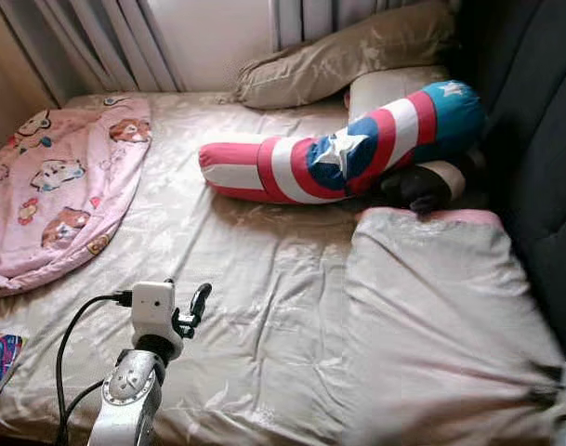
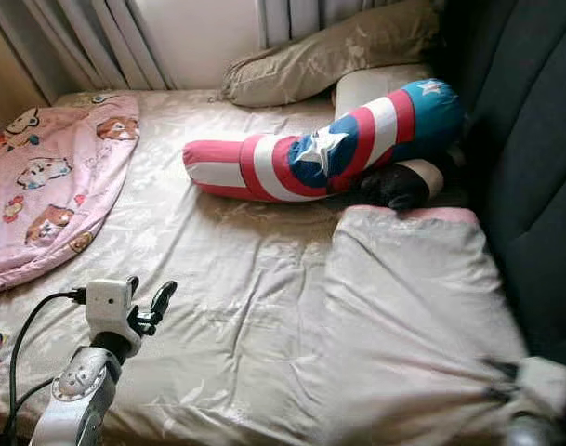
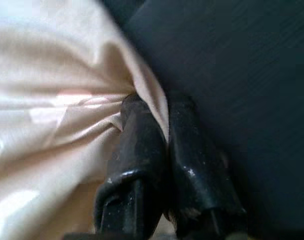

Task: Clean up the room

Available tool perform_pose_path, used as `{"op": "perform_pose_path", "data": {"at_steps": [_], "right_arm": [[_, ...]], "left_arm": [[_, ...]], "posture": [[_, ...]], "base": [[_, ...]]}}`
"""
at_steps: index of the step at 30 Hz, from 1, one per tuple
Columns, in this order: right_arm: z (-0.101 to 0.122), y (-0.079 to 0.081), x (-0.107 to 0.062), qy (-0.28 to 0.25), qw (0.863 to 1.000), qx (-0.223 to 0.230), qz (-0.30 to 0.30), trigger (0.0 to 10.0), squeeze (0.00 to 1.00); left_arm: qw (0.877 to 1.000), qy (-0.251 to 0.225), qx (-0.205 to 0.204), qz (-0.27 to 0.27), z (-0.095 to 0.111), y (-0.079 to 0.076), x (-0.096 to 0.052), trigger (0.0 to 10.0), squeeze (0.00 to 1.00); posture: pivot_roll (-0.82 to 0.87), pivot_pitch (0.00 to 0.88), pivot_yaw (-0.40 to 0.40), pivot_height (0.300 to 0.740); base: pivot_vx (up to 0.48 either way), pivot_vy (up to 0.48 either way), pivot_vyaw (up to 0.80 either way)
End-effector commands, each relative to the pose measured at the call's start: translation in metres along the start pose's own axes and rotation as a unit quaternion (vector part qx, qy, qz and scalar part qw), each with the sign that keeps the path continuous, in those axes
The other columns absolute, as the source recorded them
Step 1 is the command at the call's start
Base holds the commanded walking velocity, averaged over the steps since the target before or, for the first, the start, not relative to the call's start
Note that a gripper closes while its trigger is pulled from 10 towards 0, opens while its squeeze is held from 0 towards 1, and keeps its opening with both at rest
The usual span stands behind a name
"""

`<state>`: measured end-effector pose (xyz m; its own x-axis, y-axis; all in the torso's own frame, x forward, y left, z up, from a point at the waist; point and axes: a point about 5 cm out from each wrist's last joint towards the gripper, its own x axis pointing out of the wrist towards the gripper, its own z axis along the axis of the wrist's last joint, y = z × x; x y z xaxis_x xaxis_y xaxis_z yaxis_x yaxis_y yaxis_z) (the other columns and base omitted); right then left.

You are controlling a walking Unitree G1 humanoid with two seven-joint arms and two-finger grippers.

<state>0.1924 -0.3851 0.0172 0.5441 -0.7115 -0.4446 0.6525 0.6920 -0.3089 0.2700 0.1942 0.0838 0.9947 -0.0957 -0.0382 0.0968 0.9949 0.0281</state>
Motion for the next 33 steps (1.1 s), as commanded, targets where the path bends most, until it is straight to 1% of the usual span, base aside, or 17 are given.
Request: {"op": "perform_pose_path", "data": {"at_steps": [1,4,9,10,12,14,15,16,17,24,25,26,27,28,29,30,33], "right_arm": [[0.016,-0.027,0.004,-0.024,0.998,0.020,-0.058,0.0,0.00],[0.018,-0.030,0.005,-0.014,0.997,0.039,-0.057,0.0,0.00],[0.010,0.005,0.000,0.000,0.999,0.036,0.003,0.0,0.00],[0.007,0.009,-0.001,0.006,1.000,0.025,0.010,0.7,0.00],[0.001,0.012,-0.002,0.013,1.000,0.003,0.002,10.0,0.00],[0.001,0.013,-0.002,0.007,1.000,-0.005,-0.001,10.0,0.00],[0.004,0.014,-0.003,-0.005,1.000,-0.012,-0.011,10.0,0.13],[0.005,0.014,-0.003,-0.009,1.000,-0.012,-0.014,10.0,0.13],[0.010,0.017,-0.003,-0.026,1.000,-0.010,-0.014,10.0,1.00],[0.024,0.036,-0.005,-0.059,0.997,0.004,0.050,10.0,1.00],[0.027,0.043,-0.007,-0.073,0.995,-0.002,0.071,10.0,0.58],[0.028,0.048,-0.009,-0.081,0.993,-0.007,0.084,10.0,0.58],[0.029,0.054,-0.012,-0.090,0.991,-0.009,0.100,10.0,0.00],[0.030,0.058,-0.013,-0.095,0.989,-0.009,0.110,10.0,0.00],[0.029,0.079,-0.021,-0.108,0.978,0.010,0.179,10.0,0.00],[0.029,0.079,-0.021,-0.108,0.978,0.010,0.179,10.0,0.00],[0.001,0.128,-0.049,-0.091,0.943,-0.005,0.321,10.0,0.00]], "left_arm": [[1.000,0.006,0.004,0.011,-0.003,0.006,-0.002,10.0,0.00],[1.000,0.008,0.004,0.013,-0.005,0.007,-0.003,10.0,0.00],[1.000,0.012,0.005,0.013,-0.007,0.006,-0.005,10.0,0.00],[1.000,0.011,0.005,0.013,-0.007,0.006,-0.004,10.0,0.00],[1.000,0.010,0.005,0.013,-0.007,0.005,-0.004,10.0,0.00],[1.000,0.010,0.004,0.013,-0.007,0.005,-0.004,10.0,0.00],[1.000,0.010,0.004,0.013,-0.008,0.005,-0.004,10.0,0.00],[1.000,0.010,0.003,0.013,-0.008,0.005,-0.004,10.0,0.00],[1.000,0.011,0.003,0.013,-0.009,0.005,-0.004,10.0,0.00],[1.000,0.012,-0.001,0.012,-0.011,0.001,-0.004,10.0,0.00],[1.000,0.012,-0.001,0.012,-0.012,0.001,-0.004,10.0,0.00],[1.000,0.013,-0.002,0.012,-0.012,0.001,-0.003,10.0,0.00],[1.000,0.014,-0.003,0.012,-0.013,0.001,-0.003,10.0,0.00],[1.000,0.015,-0.003,0.012,-0.013,0.000,-0.003,10.0,0.00],[1.000,0.022,-0.011,0.012,-0.018,0.000,-0.003,10.0,0.00],[1.000,0.022,-0.011,0.012,-0.018,0.000,-0.003,10.0,0.00],[0.996,0.063,-0.048,0.033,-0.039,0.002,-0.003,10.0,0.00]], "posture": [[0.05,0.102,0.022,0.740],[0.05,0.105,0.021,0.740],[0.05,0.109,0.022,0.740],[0.05,0.110,0.024,0.740],[0.06,0.111,0.025,0.740],[0.06,0.111,0.024,0.740],[0.06,0.111,0.023,0.740],[0.06,0.113,0.024,0.740],[0.06,0.113,0.024,0.740],[0.06,0.113,0.020,0.740],[0.05,0.113,0.019,0.740],[0.05,0.113,0.019,0.740],[0.05,0.113,0.019,0.740],[0.06,0.114,0.018,0.740],[0.06,0.114,0.018,0.740],[0.06,0.114,0.018,0.740],[0.05,0.107,0.023,0.740]], "base": [[0.000,0.000,0.00],[0.000,0.000,0.00],[0.000,0.000,0.00],[0.000,0.000,0.00],[0.000,0.000,0.00],[0.000,0.000,0.00],[0.000,0.000,0.00],[0.000,0.000,0.00],[0.000,0.000,0.00],[0.000,0.000,0.00],[0.000,0.000,0.00],[0.000,0.000,0.00],[0.000,0.000,0.00],[0.000,0.000,0.00],[0.000,0.000,0.00],[0.000,0.000,0.00],[0.000,0.000,0.00]]}}
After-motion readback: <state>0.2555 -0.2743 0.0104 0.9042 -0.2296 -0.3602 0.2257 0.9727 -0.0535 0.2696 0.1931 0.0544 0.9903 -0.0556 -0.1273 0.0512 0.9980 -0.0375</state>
